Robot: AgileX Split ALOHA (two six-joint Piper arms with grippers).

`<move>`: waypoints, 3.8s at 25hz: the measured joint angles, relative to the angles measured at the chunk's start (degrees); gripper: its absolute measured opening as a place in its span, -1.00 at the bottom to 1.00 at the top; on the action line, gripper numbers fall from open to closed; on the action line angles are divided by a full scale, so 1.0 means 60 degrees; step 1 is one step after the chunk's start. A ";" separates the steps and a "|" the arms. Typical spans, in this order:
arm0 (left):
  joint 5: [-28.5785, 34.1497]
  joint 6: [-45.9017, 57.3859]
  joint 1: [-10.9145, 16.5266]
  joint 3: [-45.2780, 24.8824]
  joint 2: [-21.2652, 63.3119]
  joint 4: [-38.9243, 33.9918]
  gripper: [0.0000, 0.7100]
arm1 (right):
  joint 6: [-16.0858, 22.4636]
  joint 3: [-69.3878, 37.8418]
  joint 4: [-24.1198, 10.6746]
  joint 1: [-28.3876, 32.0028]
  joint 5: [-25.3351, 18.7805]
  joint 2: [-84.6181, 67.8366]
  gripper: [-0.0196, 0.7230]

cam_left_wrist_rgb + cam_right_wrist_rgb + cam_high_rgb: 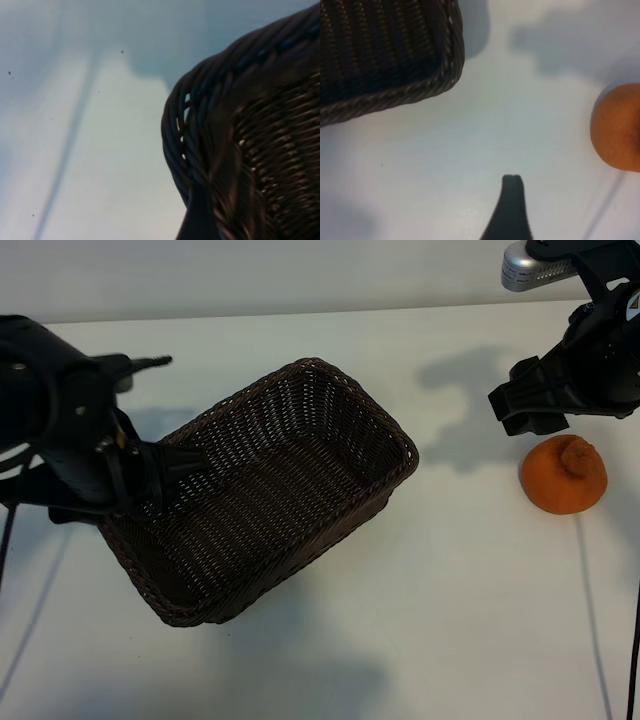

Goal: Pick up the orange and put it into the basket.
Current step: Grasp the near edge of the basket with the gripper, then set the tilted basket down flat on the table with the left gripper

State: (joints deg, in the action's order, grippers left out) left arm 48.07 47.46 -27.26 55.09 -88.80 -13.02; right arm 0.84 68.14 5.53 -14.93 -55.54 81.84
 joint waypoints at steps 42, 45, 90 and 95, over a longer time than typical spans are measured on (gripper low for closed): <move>-0.2640 0.3465 0.0488 -0.2504 0.1011 -0.1234 0.66 | -0.0004 0.0000 0.0026 0.0000 -0.0187 0.0000 0.66; -0.2672 0.3444 0.0522 -0.2504 0.0792 -0.1233 0.64 | -0.0013 0.0000 0.0026 0.0000 -0.0198 0.0000 0.66; -0.4088 0.2431 0.0529 -0.2488 -0.0468 0.0315 -0.37 | -0.0044 0.0000 0.0026 0.0000 -0.0447 0.0000 0.64; -0.4285 0.2380 0.0529 -0.2488 -0.0468 0.0478 -0.42 | -0.0044 0.0000 0.0026 0.0000 -0.0474 0.0000 0.58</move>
State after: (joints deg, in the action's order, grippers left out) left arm 22.36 61.74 -24.09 40.16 -91.61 -10.15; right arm 0.57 68.14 5.69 -14.93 -58.38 81.84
